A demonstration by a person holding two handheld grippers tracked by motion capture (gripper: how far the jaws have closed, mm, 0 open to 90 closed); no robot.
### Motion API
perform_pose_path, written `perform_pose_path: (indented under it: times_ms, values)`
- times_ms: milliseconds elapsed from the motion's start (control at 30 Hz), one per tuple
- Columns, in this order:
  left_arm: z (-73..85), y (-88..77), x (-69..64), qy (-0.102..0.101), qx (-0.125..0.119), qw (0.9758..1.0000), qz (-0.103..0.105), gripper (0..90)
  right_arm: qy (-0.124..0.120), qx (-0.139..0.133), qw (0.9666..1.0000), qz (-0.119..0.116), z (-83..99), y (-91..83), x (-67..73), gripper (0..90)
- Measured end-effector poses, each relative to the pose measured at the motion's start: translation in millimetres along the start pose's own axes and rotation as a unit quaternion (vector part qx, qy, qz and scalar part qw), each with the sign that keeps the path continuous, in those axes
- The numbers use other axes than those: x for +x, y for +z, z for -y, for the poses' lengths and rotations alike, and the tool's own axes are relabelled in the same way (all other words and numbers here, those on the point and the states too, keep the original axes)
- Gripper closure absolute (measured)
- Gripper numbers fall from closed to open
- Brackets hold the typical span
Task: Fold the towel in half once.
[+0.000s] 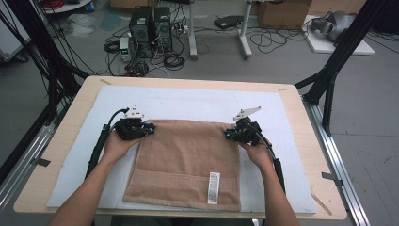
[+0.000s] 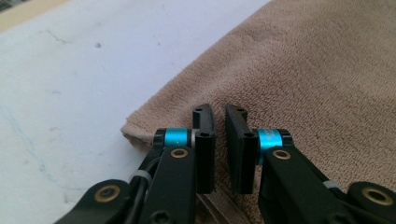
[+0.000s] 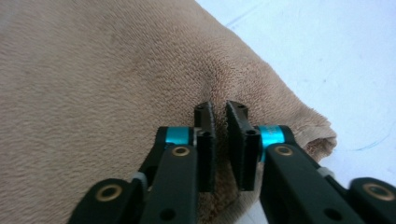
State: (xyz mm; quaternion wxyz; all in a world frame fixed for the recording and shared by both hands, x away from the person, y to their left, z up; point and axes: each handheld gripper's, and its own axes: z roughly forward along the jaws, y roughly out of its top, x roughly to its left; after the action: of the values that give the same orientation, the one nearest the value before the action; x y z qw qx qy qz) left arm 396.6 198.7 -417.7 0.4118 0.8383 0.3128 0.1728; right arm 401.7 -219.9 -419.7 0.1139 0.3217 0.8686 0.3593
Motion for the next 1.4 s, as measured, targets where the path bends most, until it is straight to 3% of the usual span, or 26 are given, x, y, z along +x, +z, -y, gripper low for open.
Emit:
perform_pose_path:
  times_ms: [133, 267, 333, 467, 533, 600, 733, 833, 933, 1033, 1133, 1200, 1333, 1400]
  values:
    - [-5.2, -21.9, -13.5, 0.021, -0.034, 0.9991, -0.012, 83.3, -0.004, -0.021, 0.9997, -0.007, -2.2, -20.6, 7.9, 83.5]
    - [5.5, -43.9, -36.8, 0.054, -0.052, 0.9971, -0.012, 83.1, -0.037, -0.045, 0.9982, -0.013, 3.5, -47.4, 34.7, 82.2]
    - [17.2, -51.4, -48.2, 0.063, -0.048, 0.9968, -0.007, 83.1, -0.041, -0.049, 0.9977, -0.023, 11.5, -54.1, 45.4, 81.9]
    - [43.6, -58.0, -66.7, 0.068, -0.034, 0.9969, 0.019, 82.9, -0.041, -0.029, 0.9978, -0.044, 38.1, -57.0, 61.6, 80.1]
    - [48.6, -56.6, -71.4, 0.074, -0.005, 0.9968, 0.032, 81.4, -0.036, -0.016, 0.9974, -0.061, 48.7, -54.5, 67.0, 74.9]
    - [49.7, -59.8, -74.5, 0.078, -0.009, 0.996, 0.041, 74.6, -0.042, -0.01, 0.9972, -0.061, 53.9, -54.3, 71.6, 68.9]
    - [40.7, -72.0, -66.2, 0.066, -0.025, 0.9963, 0.049, 65.0, -0.048, -0.039, 0.9963, -0.059, 46.3, -67.7, 71.5, 61.9]
    - [31.4, -79.5, -56.2, 0.053, -0.048, 0.9967, 0.038, 64.6, -0.058, -0.052, 0.9959, -0.047, 34.8, -75.9, 66.1, 60.1]
    - [25.0, -75.9, -45.4, 0.034, -0.061, 0.9971, 0.03, 64.4, -0.056, -0.055, 0.9963, -0.036, 23.9, -76.1, 54.1, 58.5]
    - [23.9, -63.6, -33.5, 0.013, -0.057, 0.9982, 0.016, 63.6, -0.047, -0.042, 0.9978, -0.021, 16.2, -66.5, 37.2, 56.9]
    - [27.3, -51.9, -24.3, -0.001, -0.04, 0.9992, 0.009, 62.7, -0.038, -0.031, 0.9985, -0.024, 16.3, -55.5, 26.7, 55.5]
    - [30.2, -42.2, -18.6, -0.016, -0.027, 0.9993, 0.02, 60.4, -0.035, -0.021, 0.9987, -0.031, 18.4, -48.6, 23.9, 54.0]
    - [34.3, -30.1, -15.5, -0.027, -0.005, 0.9989, 0.038, 55.3, -0.022, 0.003, 0.9986, -0.047, 26.1, -37.1, 21.5, 53.2]
    - [35.2, -27.7, -15.9, -0.031, 0.003, 0.9982, 0.052, 57.1, -0.017, 0.006, 0.998, -0.061, 31.2, -35.0, 21.5, 60.3]
